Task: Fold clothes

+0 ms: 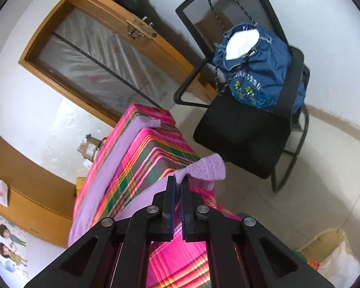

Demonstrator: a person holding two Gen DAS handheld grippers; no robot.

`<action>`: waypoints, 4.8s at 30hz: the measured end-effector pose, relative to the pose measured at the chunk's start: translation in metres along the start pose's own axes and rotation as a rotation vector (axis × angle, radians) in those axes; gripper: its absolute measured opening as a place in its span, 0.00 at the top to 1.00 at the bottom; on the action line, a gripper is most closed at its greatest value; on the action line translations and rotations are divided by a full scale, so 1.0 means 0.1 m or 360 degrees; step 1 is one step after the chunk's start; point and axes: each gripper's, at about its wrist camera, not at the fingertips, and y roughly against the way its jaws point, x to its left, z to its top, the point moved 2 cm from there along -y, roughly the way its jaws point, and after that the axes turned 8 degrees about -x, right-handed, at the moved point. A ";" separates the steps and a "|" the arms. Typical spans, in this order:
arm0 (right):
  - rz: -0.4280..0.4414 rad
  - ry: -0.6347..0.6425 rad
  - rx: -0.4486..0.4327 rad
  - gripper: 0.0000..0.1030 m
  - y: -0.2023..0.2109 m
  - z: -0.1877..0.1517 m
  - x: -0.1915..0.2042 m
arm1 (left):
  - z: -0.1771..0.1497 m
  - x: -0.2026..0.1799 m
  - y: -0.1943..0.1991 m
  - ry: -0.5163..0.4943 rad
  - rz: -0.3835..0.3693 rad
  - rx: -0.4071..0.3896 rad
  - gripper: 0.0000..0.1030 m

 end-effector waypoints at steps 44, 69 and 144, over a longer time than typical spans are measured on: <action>0.0072 0.1488 0.0413 0.83 -1.14 -1.24 1.54 | -1.05 -1.27 -0.09 -0.0730 -0.0299 0.0208 0.88; 0.0241 0.1438 0.0519 0.70 -0.77 -1.83 1.80 | -1.35 -1.34 -0.29 -0.0804 -0.0293 0.0311 0.88; 0.0866 0.1867 0.0444 0.68 -0.96 -2.01 3.53 | -0.47 -2.06 -0.67 -0.1242 -0.0089 0.0085 0.88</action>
